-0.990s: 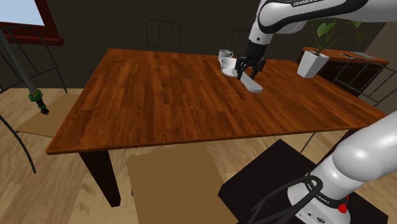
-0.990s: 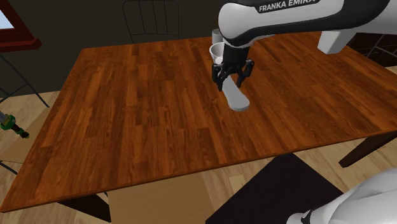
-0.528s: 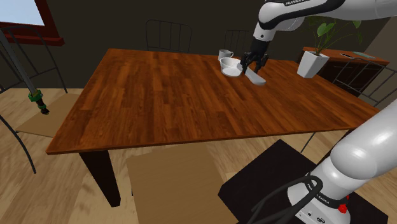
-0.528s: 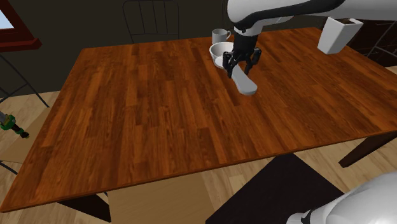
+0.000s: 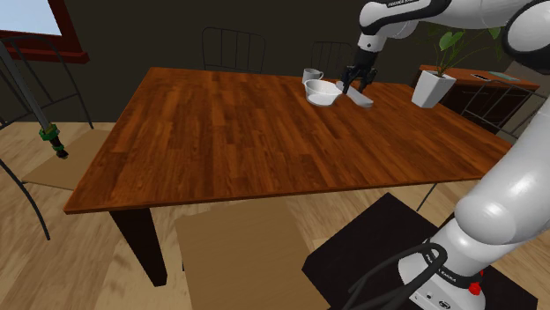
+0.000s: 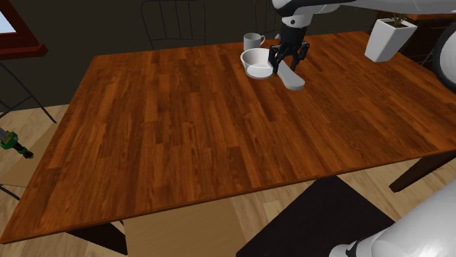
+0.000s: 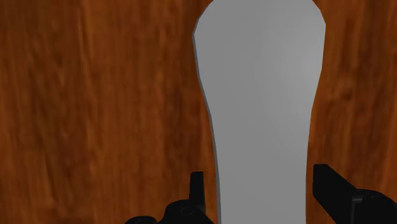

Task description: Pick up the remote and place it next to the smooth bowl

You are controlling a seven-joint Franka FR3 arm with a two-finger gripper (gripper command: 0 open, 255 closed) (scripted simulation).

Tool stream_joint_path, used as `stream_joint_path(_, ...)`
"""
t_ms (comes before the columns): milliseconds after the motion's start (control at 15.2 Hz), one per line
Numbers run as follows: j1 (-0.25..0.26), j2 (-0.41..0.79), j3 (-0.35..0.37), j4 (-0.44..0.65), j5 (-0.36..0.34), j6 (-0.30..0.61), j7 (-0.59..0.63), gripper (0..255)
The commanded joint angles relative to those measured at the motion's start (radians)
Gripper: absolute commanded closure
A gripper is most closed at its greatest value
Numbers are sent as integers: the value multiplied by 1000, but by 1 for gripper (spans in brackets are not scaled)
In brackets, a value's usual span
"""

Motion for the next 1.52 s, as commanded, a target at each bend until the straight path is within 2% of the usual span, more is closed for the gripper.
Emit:
stream_joint_path(0, -20, 55, -13, 74, 7, -20, -36, 255)
stream_joint_path(132, -43, 120, -25, 165, 16, -47, -69, 255)
stream_joint_path(198, -46, 129, -26, 177, 17, -51, -73, 255)
stream_joint_path(1452, -46, 184, -22, -3, 27, 184, -83, 255)
